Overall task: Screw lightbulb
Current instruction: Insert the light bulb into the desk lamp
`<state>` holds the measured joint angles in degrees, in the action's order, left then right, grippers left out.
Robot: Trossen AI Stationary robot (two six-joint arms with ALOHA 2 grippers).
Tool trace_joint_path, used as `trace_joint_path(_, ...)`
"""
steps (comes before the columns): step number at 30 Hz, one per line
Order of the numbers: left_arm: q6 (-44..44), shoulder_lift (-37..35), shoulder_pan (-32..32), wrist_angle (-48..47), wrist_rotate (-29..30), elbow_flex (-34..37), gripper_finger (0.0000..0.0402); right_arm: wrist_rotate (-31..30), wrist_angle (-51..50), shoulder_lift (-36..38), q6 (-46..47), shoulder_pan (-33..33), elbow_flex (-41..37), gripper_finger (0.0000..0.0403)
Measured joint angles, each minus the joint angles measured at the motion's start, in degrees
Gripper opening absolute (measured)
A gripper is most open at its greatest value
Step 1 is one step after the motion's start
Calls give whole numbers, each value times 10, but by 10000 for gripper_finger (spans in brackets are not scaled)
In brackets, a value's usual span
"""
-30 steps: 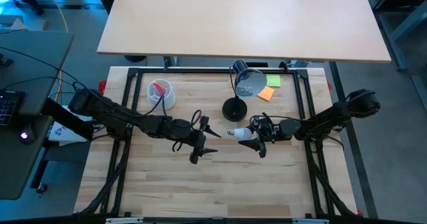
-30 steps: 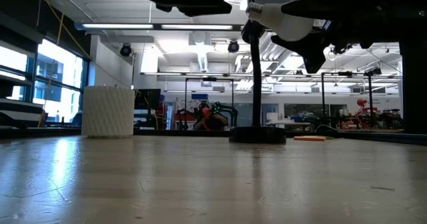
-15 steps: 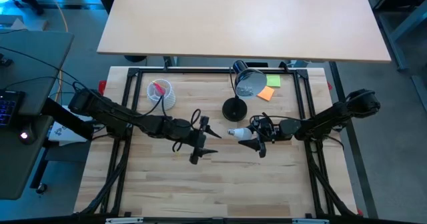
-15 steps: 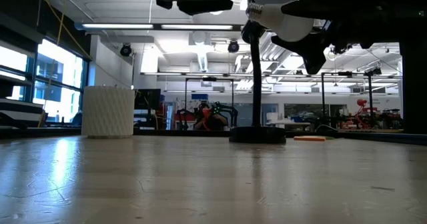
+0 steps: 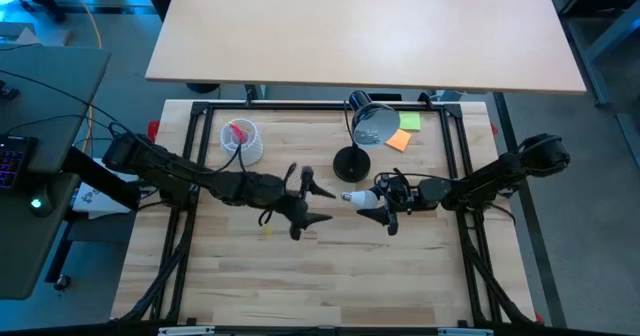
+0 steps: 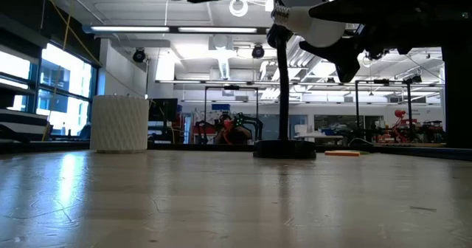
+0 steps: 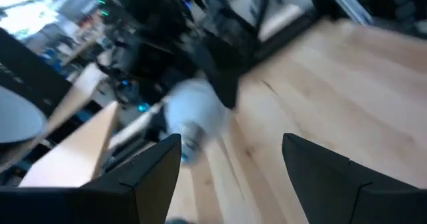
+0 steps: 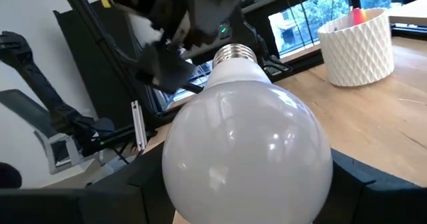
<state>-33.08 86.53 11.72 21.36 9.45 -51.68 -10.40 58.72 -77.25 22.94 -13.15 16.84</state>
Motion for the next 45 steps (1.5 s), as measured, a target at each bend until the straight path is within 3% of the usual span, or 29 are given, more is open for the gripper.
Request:
trace_joint_path(5, 64, 12, -39, 31, -73, 0, 257, -1, -3, 0, 6, 0, 0, 246)
trace_joint_path(14, 109, 72, -58, 128, -100, 0, 256, -2, -9, 0, 6, 0, 0, 246)
trace_joint_path(24, 166, 114, -58, 198, -102, -1, 231, -1, -13, 0, 4, 0, 0, 246)
trace_joint_path(32, 202, 124, -61, 194, -65, -1, 214, -3, -9, 0, 4, 0, 0, 246)
trace_joint_path(45, 246, 124, -57, 210, -77, -1, 199, -1, -11, 0, 0, 0, 0, 246)
